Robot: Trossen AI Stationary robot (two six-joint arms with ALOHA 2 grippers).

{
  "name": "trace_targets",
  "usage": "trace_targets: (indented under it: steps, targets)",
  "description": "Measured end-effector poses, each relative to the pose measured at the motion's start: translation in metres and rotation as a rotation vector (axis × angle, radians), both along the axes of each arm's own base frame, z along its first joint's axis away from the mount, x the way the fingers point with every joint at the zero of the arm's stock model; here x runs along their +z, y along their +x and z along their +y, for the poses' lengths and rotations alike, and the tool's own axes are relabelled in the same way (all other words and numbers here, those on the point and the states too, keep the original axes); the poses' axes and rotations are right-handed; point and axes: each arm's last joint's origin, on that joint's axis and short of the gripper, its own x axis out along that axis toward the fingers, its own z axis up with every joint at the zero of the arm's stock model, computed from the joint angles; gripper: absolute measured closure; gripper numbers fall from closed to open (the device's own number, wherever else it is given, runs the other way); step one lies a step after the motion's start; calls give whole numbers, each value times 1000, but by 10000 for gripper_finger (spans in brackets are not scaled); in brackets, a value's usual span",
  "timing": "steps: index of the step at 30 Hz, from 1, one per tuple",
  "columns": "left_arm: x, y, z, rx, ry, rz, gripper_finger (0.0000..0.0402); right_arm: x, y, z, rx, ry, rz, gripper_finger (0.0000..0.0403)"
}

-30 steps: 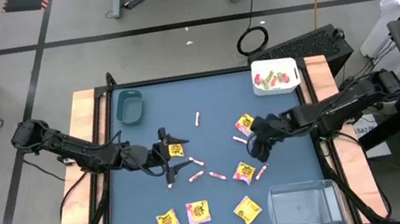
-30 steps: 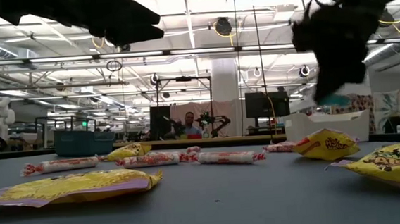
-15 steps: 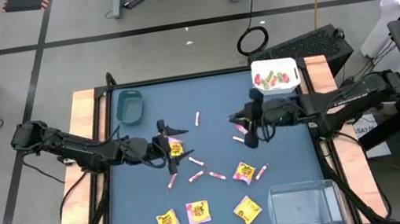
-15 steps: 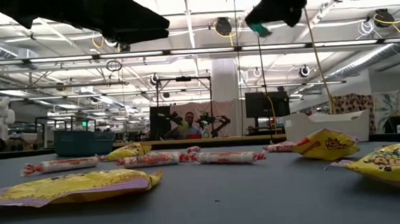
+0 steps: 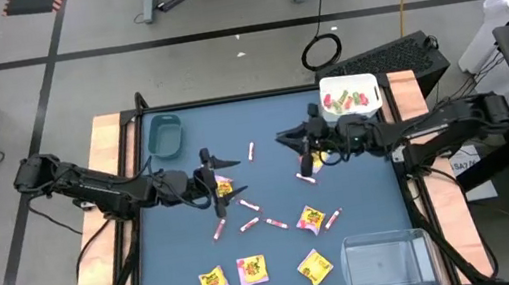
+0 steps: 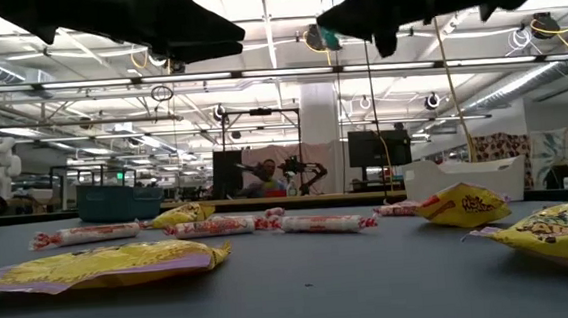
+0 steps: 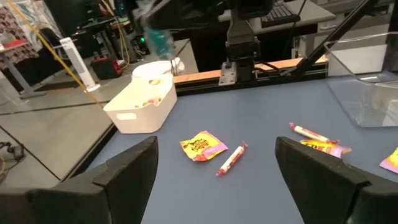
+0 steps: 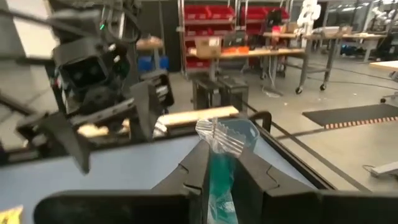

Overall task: Sort candy
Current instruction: Put the blue gummy into the white bin

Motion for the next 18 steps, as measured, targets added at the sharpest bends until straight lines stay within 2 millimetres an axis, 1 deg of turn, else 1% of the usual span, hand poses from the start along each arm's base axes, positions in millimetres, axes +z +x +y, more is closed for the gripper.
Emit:
trace_targets:
  steps: [3, 9, 13, 18]
  targets:
    - [0, 0, 0, -4, -1, 0, 75, -10, 9, -2, -5, 19, -42, 360]
    - [0, 0, 0, -13, -8, 1, 75, -37, 29, -4, -8, 17, -19, 360]
    - [0, 0, 0, -15, -9, 1, 75, -41, 33, -7, -17, 25, -45, 360]
    - [0, 0, 0, -15, -10, 1, 75, -41, 33, -7, -17, 31, -51, 360]
